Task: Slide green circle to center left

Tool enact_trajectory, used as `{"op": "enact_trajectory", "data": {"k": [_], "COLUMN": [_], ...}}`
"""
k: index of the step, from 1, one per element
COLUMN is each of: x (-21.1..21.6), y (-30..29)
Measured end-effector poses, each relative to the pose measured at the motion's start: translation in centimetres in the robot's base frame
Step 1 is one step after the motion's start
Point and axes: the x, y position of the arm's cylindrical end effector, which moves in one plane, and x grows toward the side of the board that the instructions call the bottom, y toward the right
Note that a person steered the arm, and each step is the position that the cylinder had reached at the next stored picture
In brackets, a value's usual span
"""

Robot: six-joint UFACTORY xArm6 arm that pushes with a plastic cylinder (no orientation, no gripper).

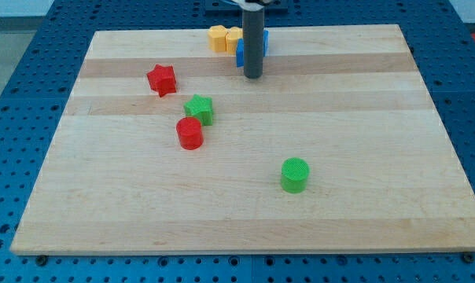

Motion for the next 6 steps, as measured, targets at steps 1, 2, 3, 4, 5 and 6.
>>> {"op": "enact_trajectory", "data": {"k": [1, 2, 3, 4, 5, 6], "x": [4.0, 8.6, 13.7, 18.0, 21.4, 23.1], "y": [0.7, 1.3, 1.4, 1.6, 1.6, 1.8]}}
